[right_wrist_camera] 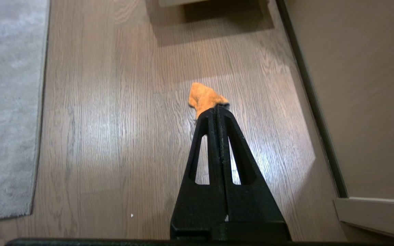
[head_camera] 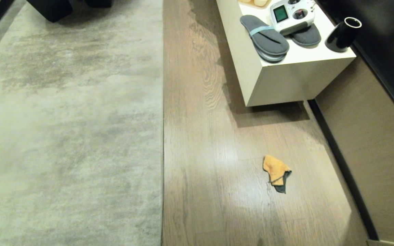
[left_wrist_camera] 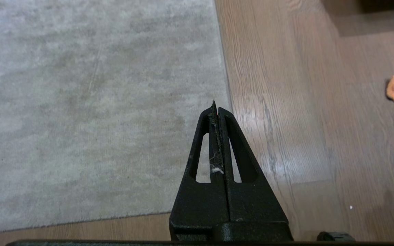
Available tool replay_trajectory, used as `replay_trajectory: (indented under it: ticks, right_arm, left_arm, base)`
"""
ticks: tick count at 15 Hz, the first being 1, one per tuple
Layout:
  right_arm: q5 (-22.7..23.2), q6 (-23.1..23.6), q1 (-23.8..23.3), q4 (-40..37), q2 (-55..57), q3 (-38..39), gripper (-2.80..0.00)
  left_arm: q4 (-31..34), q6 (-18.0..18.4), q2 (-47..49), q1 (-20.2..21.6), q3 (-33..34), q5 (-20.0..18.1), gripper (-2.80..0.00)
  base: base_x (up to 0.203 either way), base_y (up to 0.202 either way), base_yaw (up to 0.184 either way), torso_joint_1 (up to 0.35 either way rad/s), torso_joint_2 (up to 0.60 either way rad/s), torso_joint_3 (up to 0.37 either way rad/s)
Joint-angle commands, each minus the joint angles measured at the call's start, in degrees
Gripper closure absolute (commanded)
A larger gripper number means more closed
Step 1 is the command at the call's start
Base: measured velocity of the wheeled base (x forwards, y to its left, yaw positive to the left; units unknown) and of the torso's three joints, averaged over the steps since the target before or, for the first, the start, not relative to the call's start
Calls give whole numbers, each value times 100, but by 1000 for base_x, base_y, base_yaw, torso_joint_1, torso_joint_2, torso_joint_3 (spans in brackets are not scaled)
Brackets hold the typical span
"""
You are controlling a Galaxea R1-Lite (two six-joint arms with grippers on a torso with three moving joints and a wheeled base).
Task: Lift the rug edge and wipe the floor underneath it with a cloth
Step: Pick up the rag
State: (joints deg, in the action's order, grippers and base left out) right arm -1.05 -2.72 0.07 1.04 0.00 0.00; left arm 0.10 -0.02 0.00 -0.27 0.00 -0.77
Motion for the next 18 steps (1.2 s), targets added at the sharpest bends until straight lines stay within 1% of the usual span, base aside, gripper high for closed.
replay_trajectory:
  ticks: [1,18]
  right_arm:
    - [-1,-1,1,2,0,0,0]
    - [-1,-1,1,2,0,0,0]
  left_arm:
    - [-1,2,0,0,0,-2,0]
    - [-1,2,0,0,0,-2,0]
  base:
    - [0,0,0,4,2,-199]
    - [0,0,0,2,3,-198]
